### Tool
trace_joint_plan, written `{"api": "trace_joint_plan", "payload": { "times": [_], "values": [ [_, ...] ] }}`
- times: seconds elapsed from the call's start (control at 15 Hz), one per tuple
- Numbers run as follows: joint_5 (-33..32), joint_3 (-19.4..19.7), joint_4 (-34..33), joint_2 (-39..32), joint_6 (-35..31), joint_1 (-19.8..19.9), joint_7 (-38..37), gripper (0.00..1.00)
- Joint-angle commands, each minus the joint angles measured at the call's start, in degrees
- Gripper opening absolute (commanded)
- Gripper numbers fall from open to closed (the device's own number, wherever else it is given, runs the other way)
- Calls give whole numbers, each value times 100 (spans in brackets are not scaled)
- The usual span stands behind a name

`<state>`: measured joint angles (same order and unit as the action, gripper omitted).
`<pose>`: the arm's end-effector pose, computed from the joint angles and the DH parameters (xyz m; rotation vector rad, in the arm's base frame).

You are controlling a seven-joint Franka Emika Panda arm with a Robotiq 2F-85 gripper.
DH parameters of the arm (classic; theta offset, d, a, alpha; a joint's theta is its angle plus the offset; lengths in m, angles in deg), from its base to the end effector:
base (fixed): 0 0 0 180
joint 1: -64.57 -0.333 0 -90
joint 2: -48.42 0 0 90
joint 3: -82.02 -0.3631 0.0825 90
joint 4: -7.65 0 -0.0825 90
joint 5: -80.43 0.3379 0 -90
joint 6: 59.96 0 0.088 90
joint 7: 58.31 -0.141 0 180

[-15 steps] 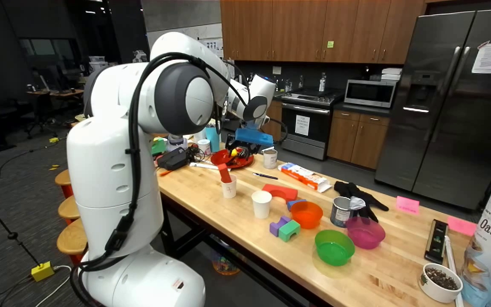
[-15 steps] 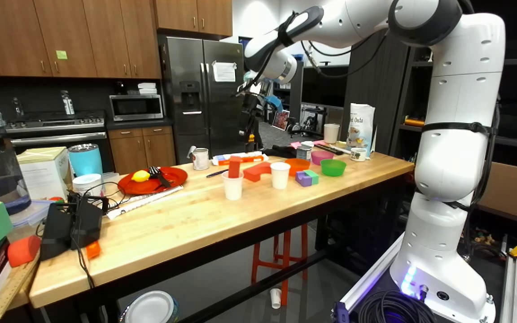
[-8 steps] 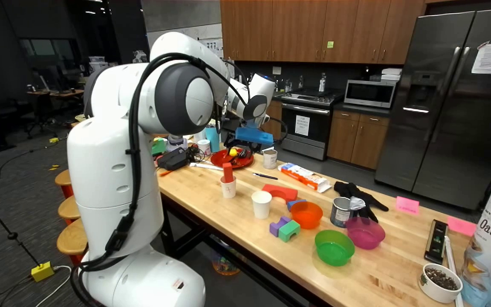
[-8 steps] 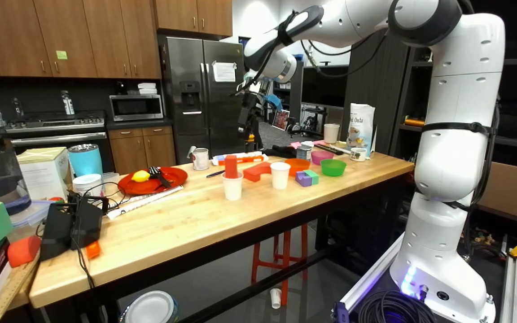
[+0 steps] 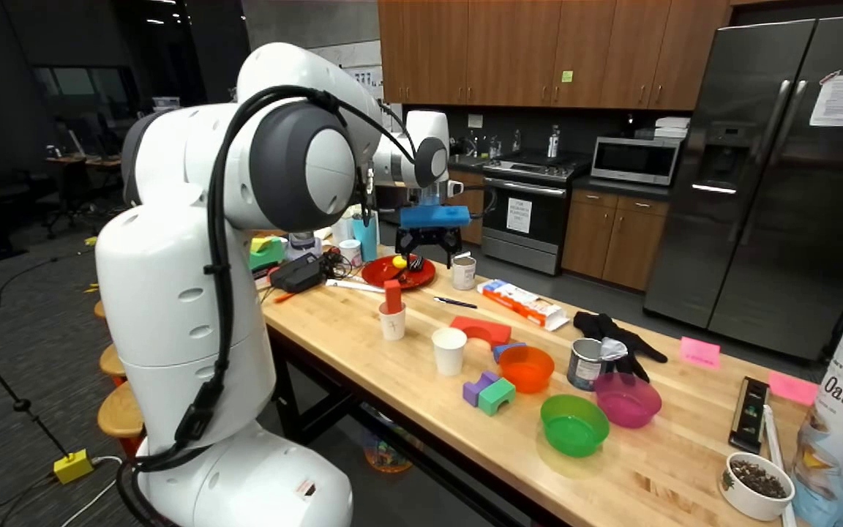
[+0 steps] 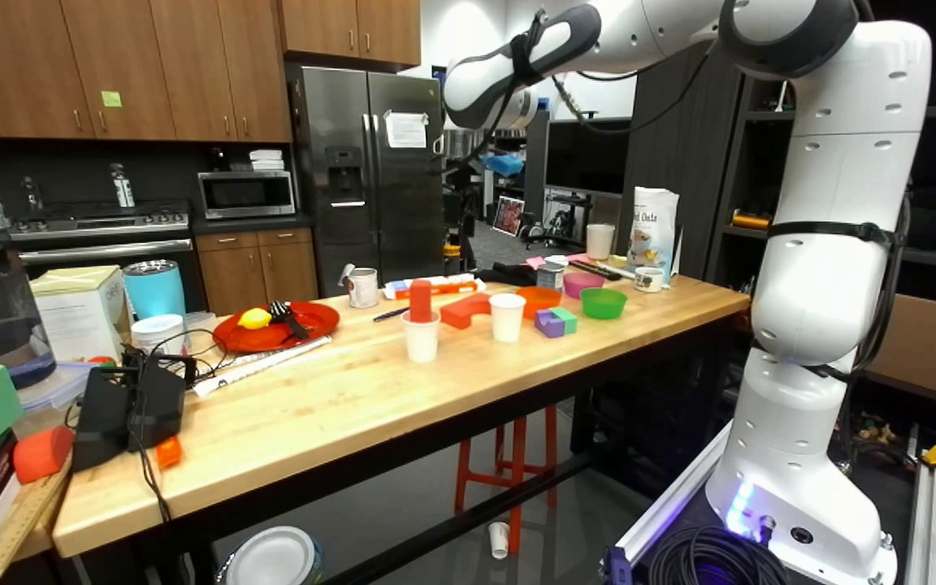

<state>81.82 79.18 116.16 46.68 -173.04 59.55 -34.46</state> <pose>0.5286 0.0750 0.5174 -3.0086 -0.8398 -0.0817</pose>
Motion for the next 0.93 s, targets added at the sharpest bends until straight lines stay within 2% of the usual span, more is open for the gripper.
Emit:
{"api": "trace_joint_plan", "payload": {
  "times": [0.0,0.33,0.87],
  "values": [
    [-499,-106,-91,100,489,-16,-602,100],
    [-541,-139,-137,-7,1148,-1,-1297,100],
    [-419,-141,-121,-111,1249,6,-1740,100]
  ]
}}
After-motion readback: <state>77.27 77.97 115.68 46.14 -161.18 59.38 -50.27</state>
